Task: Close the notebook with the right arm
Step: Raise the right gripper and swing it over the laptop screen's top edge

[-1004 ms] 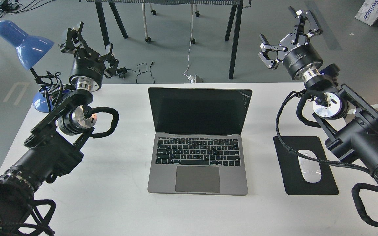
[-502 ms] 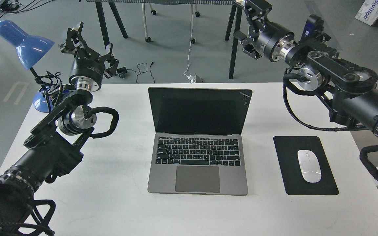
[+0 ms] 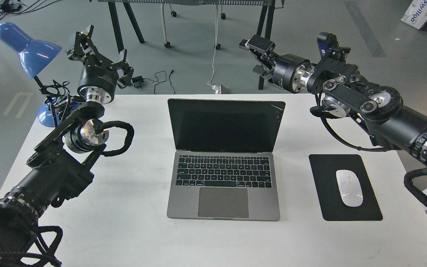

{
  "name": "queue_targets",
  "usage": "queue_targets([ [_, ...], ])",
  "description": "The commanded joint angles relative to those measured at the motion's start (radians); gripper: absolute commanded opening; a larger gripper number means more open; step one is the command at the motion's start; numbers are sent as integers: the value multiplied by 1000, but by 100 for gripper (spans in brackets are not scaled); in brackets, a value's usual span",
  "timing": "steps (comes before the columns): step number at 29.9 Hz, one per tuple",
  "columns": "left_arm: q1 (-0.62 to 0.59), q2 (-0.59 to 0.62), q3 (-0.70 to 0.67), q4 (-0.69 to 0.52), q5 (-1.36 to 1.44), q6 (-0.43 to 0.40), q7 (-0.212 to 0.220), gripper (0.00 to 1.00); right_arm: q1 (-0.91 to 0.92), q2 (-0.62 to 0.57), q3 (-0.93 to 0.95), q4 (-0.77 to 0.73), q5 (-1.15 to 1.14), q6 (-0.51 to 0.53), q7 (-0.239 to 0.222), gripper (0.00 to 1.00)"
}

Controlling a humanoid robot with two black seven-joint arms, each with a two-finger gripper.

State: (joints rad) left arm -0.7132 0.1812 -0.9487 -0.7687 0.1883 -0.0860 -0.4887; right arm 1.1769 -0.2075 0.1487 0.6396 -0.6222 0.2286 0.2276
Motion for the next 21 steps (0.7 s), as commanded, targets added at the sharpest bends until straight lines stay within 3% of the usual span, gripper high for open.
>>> queue_targets([
  [1,0,0,-1,0,-1,0,0,100,0,0,-29,3,-19,1,1,100],
  [11,0,0,-1,0,-1,0,0,100,23,-1,-124,44,-21,12,1,100],
  [21,0,0,-1,0,-1,0,0,100,43,-7,-161,94,-28,121,1,100],
])
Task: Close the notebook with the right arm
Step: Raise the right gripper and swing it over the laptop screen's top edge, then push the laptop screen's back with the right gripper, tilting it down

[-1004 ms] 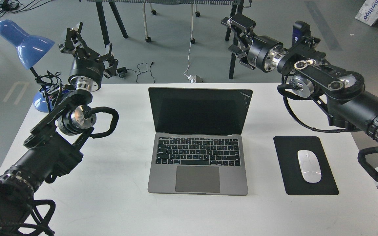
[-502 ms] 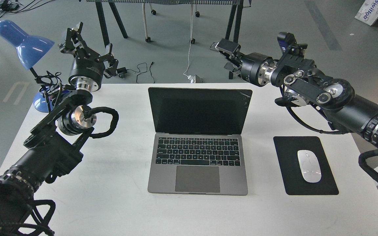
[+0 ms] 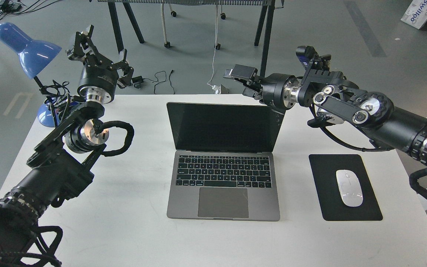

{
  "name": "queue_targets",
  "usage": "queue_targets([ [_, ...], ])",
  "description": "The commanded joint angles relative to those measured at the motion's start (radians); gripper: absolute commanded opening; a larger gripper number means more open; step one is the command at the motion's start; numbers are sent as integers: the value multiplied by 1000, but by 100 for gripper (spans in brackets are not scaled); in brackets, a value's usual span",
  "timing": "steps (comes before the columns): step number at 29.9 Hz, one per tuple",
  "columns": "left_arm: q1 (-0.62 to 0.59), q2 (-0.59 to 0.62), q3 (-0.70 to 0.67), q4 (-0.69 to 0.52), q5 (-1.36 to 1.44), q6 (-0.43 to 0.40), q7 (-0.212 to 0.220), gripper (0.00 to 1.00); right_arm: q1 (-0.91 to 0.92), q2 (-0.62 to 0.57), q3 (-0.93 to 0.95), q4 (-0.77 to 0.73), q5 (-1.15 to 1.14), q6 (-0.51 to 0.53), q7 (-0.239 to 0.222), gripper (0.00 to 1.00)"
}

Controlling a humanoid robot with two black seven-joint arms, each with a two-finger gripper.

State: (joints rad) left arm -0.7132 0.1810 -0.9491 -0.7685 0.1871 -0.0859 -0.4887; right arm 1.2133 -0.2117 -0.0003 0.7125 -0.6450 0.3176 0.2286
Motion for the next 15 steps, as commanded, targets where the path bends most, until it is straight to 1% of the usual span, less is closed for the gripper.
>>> queue_targets([
  [1,0,0,0,0,0,2,0,100,6,-5,-14,28,-11,46,0,100],
  [10,0,0,0,0,0,0,0,100,-6,-29,-14,59,-16,167,1,100],
  [15,0,0,0,0,0,0,0,100,-11,-70,-10,119,-15,171,3,100],
])
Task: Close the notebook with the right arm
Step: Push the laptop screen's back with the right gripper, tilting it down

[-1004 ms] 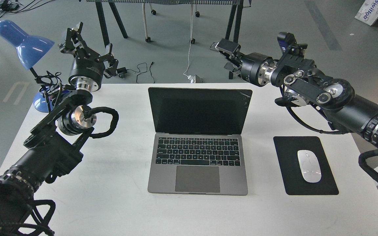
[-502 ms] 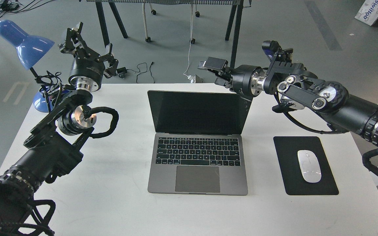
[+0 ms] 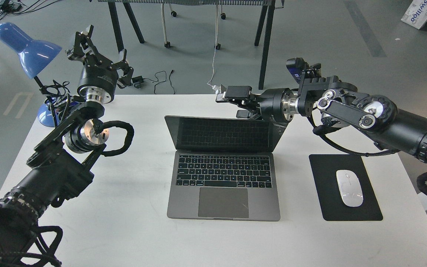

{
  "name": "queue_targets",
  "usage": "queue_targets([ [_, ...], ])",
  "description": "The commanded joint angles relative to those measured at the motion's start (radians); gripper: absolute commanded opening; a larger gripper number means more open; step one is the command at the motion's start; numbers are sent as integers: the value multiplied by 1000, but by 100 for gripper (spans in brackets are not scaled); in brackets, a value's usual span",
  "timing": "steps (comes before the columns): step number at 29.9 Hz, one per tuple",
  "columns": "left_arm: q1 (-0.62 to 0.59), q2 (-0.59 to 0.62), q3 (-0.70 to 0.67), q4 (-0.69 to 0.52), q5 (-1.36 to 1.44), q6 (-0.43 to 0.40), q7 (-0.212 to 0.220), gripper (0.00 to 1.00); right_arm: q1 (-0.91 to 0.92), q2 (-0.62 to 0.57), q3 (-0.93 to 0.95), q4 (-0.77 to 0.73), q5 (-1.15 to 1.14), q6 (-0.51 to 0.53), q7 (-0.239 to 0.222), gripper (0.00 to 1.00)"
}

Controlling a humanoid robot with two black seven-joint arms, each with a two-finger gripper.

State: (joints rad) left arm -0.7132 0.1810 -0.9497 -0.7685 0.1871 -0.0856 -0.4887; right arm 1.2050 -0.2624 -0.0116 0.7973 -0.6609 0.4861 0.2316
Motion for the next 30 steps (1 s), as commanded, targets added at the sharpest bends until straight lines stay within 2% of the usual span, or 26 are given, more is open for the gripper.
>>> queue_targets([
  [1,0,0,0,0,0,0,0,100,-2,-26,1,49,1,3,0,100],
  [30,0,0,0,0,-1,0,0,100,-48,-57,5,172,4,3,0,100],
])
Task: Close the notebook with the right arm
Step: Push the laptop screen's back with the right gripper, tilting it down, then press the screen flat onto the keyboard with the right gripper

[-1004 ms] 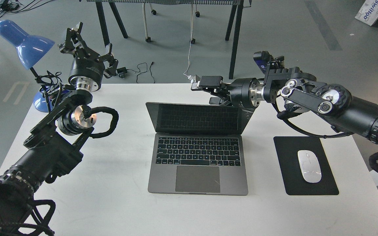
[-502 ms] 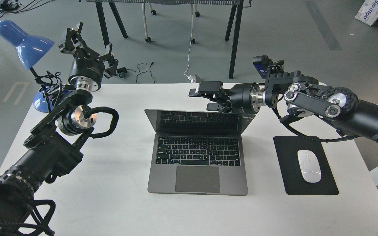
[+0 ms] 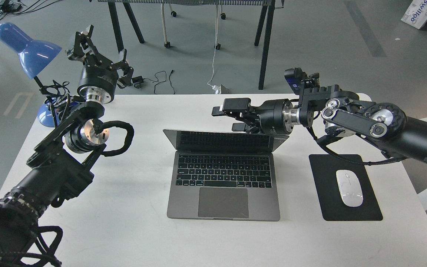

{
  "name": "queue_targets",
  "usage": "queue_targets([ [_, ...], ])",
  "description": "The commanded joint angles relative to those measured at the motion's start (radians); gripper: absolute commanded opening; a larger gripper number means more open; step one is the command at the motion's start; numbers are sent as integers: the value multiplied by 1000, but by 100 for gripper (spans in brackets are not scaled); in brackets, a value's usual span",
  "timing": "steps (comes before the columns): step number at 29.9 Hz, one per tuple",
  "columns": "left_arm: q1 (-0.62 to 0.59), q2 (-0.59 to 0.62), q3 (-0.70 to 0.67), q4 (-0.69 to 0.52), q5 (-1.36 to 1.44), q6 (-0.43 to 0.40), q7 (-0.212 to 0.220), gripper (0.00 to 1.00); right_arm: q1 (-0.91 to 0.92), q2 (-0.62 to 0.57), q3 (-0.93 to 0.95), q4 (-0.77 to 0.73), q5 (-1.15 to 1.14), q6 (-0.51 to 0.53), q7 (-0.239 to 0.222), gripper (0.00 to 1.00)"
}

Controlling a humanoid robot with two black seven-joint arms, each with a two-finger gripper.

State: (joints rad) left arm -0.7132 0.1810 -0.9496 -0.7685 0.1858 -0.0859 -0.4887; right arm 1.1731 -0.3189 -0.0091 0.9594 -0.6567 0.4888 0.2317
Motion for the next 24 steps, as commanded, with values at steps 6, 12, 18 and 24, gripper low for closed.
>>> queue_targets([
  [6,0,0,0,0,0,0,0,100,-39,0,5,42,-1,0,0,100],
  [12,0,0,0,0,0,0,0,100,-64,1,0,53,0,0,0,100],
  [18,0,0,0,0,0,0,0,100,-99,8,-6,65,-3,0,-3,100],
  [24,0,0,0,0,0,0,0,100,-151,11,-8,67,-6,0,-6,100],
])
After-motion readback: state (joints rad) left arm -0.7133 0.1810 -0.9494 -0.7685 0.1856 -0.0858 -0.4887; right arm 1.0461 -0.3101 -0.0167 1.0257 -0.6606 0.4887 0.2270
